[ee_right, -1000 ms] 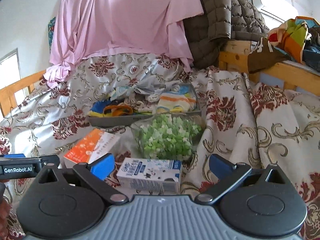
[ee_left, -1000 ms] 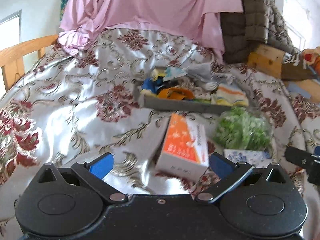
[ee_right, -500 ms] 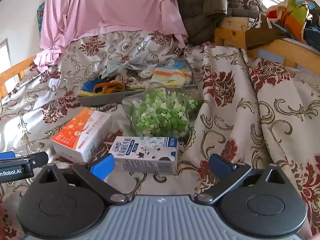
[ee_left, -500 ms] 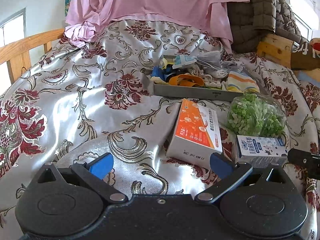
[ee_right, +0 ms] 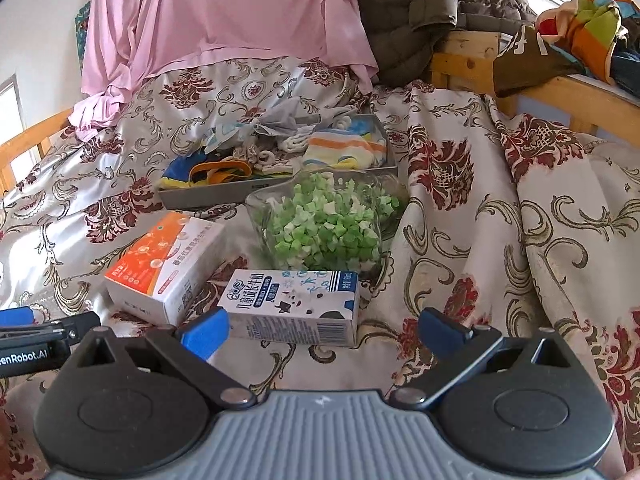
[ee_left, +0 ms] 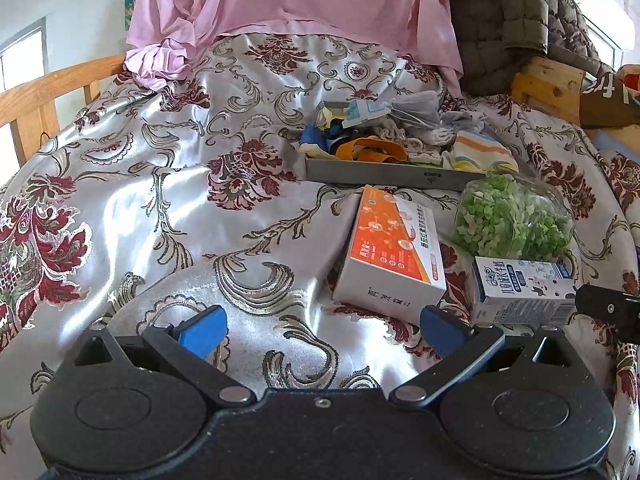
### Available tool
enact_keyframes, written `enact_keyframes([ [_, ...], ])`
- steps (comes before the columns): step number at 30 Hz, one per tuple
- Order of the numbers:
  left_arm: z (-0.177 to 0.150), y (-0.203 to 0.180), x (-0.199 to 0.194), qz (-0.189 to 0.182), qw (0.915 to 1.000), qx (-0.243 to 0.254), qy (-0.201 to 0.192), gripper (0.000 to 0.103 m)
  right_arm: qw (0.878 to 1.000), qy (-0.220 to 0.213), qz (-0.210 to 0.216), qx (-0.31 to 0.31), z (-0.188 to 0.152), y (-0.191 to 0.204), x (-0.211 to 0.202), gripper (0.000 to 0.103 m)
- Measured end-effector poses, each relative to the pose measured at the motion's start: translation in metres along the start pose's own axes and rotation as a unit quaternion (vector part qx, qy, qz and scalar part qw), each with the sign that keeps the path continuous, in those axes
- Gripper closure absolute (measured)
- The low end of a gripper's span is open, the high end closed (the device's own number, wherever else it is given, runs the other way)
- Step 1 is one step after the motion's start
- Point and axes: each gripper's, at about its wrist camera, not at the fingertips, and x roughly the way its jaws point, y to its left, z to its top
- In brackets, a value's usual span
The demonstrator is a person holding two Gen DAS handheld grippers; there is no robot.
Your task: Organize soft objects
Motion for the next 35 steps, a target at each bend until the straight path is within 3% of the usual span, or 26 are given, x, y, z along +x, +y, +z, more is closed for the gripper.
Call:
enact_keyframes([
  [35,-0.0034,-0.0025,-0.0012,-0.003,0.9999,0.014,-0.006,0.001,1.000,0.008,0.002,-0.005,-0.0028,0.0026,0.0026,0.000],
])
